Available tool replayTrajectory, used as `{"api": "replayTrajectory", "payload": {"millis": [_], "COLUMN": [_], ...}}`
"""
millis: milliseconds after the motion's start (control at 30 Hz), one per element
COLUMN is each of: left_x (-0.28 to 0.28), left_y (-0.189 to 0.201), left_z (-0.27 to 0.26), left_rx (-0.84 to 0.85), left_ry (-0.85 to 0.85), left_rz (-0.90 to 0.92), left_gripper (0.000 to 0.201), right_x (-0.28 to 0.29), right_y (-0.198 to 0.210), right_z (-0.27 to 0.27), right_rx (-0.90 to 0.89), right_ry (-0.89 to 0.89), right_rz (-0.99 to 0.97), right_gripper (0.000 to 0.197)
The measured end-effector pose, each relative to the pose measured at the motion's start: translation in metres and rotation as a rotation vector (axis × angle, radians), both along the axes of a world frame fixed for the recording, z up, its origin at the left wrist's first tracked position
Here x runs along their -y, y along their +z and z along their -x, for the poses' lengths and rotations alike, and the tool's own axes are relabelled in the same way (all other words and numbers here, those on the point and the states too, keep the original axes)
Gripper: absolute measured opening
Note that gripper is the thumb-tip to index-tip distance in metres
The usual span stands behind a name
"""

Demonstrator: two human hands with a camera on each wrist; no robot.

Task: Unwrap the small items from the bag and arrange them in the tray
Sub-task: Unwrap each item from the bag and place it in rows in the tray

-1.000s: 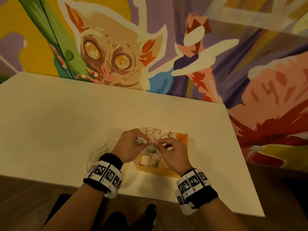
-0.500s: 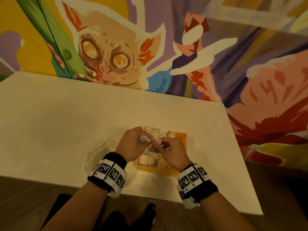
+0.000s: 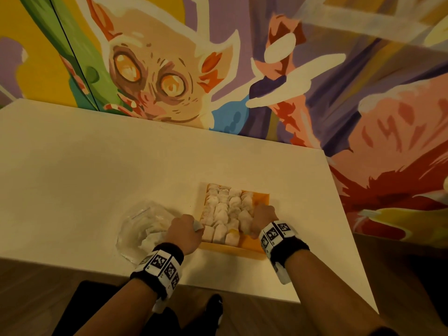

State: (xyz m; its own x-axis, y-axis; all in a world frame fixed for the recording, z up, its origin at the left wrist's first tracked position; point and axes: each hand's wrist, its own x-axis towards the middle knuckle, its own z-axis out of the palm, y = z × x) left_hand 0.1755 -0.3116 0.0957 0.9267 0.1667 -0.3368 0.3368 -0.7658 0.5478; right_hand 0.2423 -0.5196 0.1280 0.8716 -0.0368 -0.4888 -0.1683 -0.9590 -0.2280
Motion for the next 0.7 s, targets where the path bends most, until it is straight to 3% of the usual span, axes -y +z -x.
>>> {"api": "replayTrajectory", "payload": {"millis": [167,367,700], "left_x": [0.009,0.008,0.005], "left_y": [-0.004,-0.006,-0.011], "left_z": [0.001,-0.001,-0.002], "left_rx": [-0.088,-0.104,-0.038], "left_ry": [-0.034,-0.076,-0.061], "left_rz": [-0.109,-0.179,-0.119], "left_gripper": [0.039,0.035,0.031], "right_x": [-0.01,-0.016,-0.014], "right_y": [-0.021,-0.027,-0.038], "right_z": [0.006,0.0,-0.002], "right_rx": [-0.069,-0.035,-0.104], "right_ry": [0.088,0.193,0.169], "right_rz": [0.14,0.31,0.219], "right_gripper": [0.053,0.043,0.049]}}
